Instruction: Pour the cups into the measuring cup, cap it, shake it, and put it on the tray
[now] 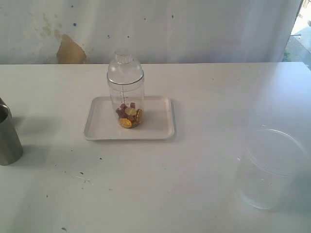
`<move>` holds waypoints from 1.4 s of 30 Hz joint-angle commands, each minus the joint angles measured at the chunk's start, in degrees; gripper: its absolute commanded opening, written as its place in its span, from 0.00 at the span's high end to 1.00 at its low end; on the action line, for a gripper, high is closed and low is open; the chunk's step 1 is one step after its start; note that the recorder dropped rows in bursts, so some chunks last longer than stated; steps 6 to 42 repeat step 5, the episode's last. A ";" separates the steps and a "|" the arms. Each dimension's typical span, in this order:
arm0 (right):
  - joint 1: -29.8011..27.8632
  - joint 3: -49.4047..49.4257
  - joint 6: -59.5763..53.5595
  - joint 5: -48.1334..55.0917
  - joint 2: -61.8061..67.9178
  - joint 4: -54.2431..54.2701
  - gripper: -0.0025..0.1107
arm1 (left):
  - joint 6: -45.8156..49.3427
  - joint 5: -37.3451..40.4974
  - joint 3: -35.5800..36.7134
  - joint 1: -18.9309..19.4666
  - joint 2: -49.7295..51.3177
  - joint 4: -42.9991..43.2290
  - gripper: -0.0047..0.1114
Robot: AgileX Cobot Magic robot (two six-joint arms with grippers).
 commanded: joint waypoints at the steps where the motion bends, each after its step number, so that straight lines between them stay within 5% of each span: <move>1: 0.21 0.10 -0.11 -0.22 -0.28 -0.26 0.98 | -0.25 -0.17 0.24 0.06 -0.31 0.16 0.95; 42: 0.21 0.10 -0.11 -0.22 -0.28 -0.26 0.98 | -0.25 -0.17 0.24 0.06 -0.31 0.16 0.95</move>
